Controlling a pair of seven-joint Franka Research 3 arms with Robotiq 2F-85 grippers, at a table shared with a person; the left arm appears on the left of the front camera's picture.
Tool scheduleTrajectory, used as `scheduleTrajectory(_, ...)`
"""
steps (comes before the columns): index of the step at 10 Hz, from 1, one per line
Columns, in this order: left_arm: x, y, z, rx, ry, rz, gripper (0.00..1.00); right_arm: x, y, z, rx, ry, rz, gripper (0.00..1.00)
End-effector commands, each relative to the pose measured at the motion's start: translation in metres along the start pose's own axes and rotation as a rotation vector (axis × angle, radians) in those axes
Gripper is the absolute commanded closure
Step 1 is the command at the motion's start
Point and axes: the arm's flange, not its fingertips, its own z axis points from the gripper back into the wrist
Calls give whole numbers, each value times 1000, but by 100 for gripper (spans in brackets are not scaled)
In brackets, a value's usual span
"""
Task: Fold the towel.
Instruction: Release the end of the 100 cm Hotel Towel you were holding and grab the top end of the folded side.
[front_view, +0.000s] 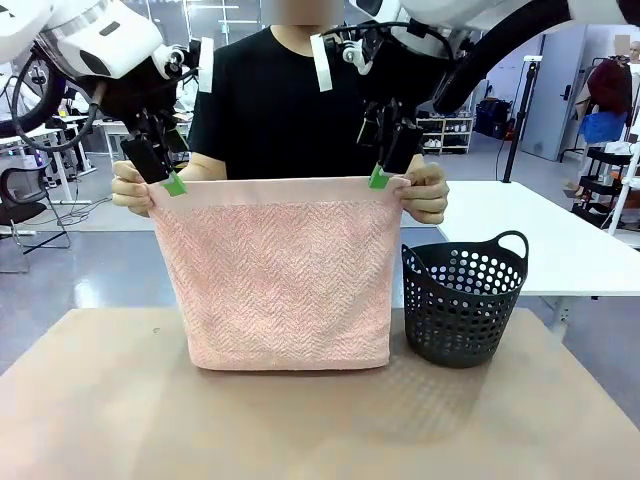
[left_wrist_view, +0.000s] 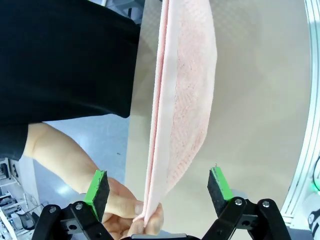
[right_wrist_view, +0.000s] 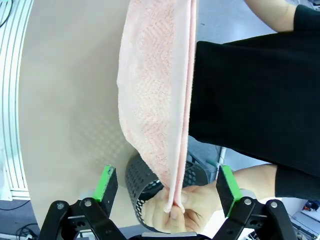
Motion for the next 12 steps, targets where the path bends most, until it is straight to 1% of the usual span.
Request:
scheduleTrajectory(1,4,17,-1,-56,-1,-59,0,2,-11,-10,67,-11,9,0)
scheduleTrajectory(3,6,26,-15,-97,13,-68,0,3,-23,-28,86,1,0,0)
scheduleTrajectory(5,4,27,-31,-148,28,-56,0,1,-31,-49,133,9,-15,0)
scheduleTrajectory(7,-2,27,-58,-221,10,-22,0,1,-31,-69,176,0,-27,0)
scheduleTrajectory(8,-4,25,-66,-239,17,-6,0,2,-30,-76,190,9,-24,0)
scheduleTrajectory(9,-4,23,-68,-236,19,-10,60,3,-30,-78,184,9,-20,20)
scheduleTrajectory(10,-4,22,-68,-237,14,-8,60,3,-29,-79,186,26,-5,59)
scheduleTrajectory(11,-5,22,-68,-237,12,-8,100,3,-30,-78,181,28,-14,79)
scheduleTrajectory(12,-5,20,-67,-240,13,-5,63,3,-30,-78,184,24,-21,100)
